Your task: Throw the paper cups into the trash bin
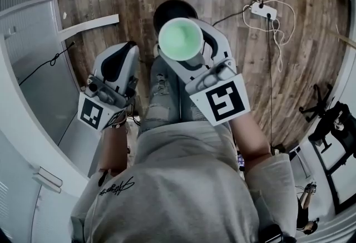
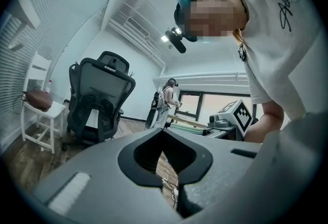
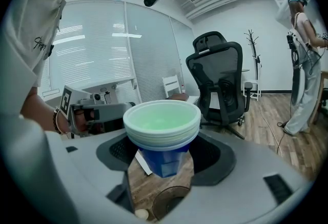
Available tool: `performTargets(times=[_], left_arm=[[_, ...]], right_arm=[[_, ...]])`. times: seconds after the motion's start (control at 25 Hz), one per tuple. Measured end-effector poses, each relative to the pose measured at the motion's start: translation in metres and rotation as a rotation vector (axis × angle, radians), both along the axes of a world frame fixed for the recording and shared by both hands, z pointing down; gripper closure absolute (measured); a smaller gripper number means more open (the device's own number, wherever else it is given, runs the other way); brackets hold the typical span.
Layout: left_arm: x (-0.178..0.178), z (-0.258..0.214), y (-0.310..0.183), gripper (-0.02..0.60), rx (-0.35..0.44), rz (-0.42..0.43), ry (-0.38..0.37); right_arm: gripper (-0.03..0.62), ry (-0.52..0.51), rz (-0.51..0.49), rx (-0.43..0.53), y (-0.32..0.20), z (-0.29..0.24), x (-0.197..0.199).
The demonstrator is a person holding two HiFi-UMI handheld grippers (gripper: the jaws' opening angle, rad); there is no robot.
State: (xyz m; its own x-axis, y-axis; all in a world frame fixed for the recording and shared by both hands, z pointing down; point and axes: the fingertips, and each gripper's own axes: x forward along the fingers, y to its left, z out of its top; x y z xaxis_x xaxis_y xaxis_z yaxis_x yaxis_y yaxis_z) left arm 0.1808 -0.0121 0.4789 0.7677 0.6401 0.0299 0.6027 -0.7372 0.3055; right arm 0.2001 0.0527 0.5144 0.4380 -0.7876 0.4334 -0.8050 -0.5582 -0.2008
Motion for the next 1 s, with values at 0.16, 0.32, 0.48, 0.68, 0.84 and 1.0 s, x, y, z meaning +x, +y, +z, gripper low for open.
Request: performTargets(times=[0.16,0.32,0.48,0.68,0.84,1.0], left_arm=[[-0.001,0.022,-0.002,0.578,-0.004,0.01,-0.032],[0.003,0.041,-0.001,0.578,-0.008,0.014,-0.059],[0.006,0.06,0.0,0.578,-0.027,0.014,-0.092],[0.008,0.081,0.002,0.578,-0.024,0.02,-0.12],[0.007,0.099,0.002,0.578,-0.021,0.022,-0.137],[0.004,0.111,0.002,0.578,-0.017,0.018,-0.142]], right_arm=[[0.289,-0.013,0.009,-0.018,0.003,0.02,0.002],[0.289,-0.025,0.013,-0.028,0.004,0.037,0.004],[0.289,-0.034,0.011,-0.038,0.005,0.054,0.006],[0.289,-0.062,0.02,-0.043,0.008,0.076,0.005],[0.289,-0.08,0.02,-0.047,0.006,0.097,0.002],[0.289,-0.091,0.013,-0.047,0.002,0.112,-0.002]])
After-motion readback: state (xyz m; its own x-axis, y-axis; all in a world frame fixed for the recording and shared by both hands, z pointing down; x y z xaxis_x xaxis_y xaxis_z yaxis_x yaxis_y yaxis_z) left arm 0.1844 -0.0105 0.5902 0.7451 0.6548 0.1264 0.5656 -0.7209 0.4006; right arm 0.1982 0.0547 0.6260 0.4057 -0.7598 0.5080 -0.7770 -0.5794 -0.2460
